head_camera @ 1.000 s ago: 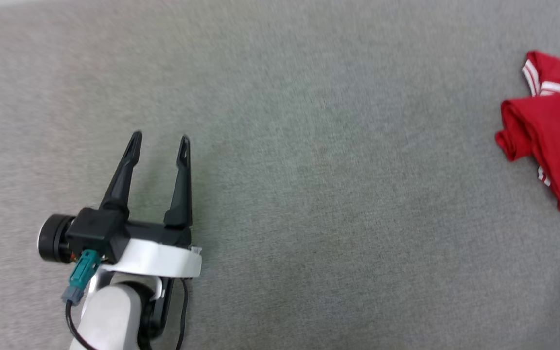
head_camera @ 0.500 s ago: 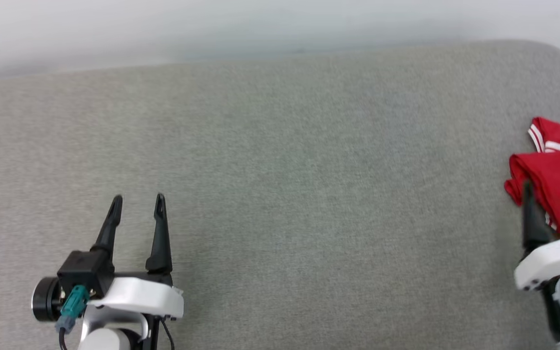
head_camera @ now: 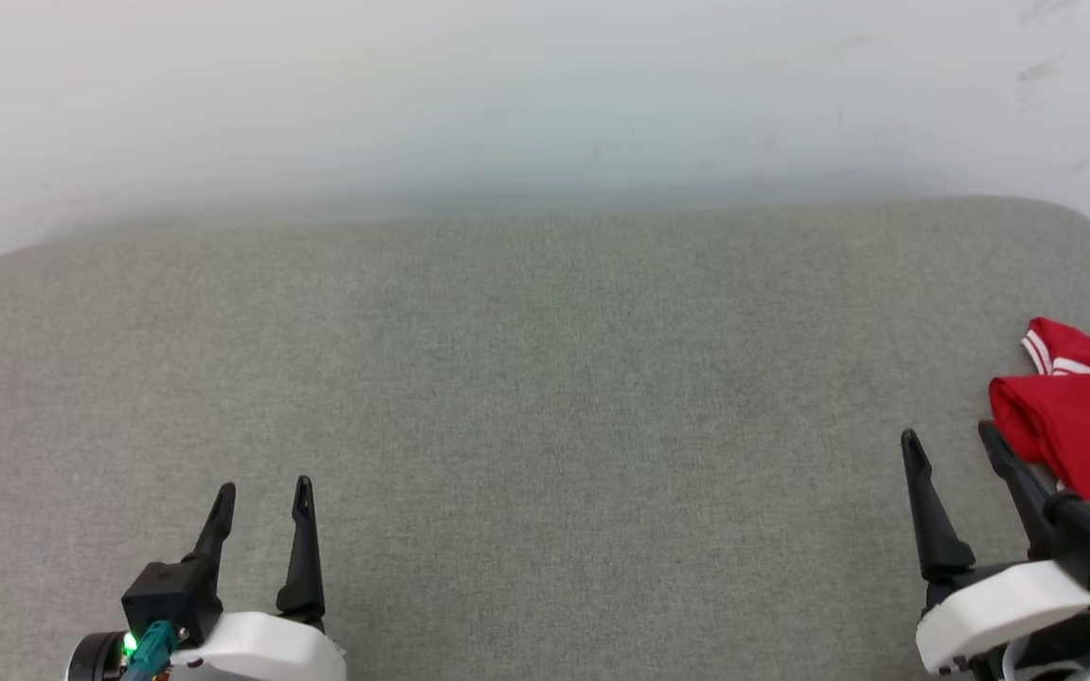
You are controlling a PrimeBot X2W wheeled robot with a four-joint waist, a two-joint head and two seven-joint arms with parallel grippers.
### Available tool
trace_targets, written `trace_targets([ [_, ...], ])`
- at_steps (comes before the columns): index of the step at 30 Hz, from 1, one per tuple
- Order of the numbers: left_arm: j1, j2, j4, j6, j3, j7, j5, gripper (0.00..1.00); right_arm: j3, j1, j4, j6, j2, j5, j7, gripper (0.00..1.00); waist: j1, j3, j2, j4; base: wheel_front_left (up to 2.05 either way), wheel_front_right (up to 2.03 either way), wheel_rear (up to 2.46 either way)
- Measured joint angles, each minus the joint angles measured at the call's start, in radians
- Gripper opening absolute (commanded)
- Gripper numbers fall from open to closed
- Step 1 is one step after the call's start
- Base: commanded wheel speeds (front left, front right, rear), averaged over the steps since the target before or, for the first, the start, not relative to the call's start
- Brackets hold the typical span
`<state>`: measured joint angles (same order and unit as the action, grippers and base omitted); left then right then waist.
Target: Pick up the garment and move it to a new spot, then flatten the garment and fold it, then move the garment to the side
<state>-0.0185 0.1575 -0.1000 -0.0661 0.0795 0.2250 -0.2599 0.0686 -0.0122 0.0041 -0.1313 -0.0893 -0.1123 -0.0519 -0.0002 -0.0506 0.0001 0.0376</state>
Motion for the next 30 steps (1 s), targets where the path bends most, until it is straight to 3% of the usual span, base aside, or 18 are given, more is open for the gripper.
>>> trace_targets([
  [13,-0.041,0.012,-0.028,-0.001,0.004,0.003,-0.017,1.00,0.004,0.156,-0.197,0.000,0.027,0.024,0.083,1.00,0.0001,0.085,0.0000,0.002,0.00,0.00,0.00],
  [30,-0.040,0.021,-0.054,0.000,0.003,0.007,-0.037,1.00,-0.008,0.167,-0.211,0.000,0.035,0.008,0.089,1.00,0.0003,0.086,0.0000,0.007,0.00,0.00,0.00],
])
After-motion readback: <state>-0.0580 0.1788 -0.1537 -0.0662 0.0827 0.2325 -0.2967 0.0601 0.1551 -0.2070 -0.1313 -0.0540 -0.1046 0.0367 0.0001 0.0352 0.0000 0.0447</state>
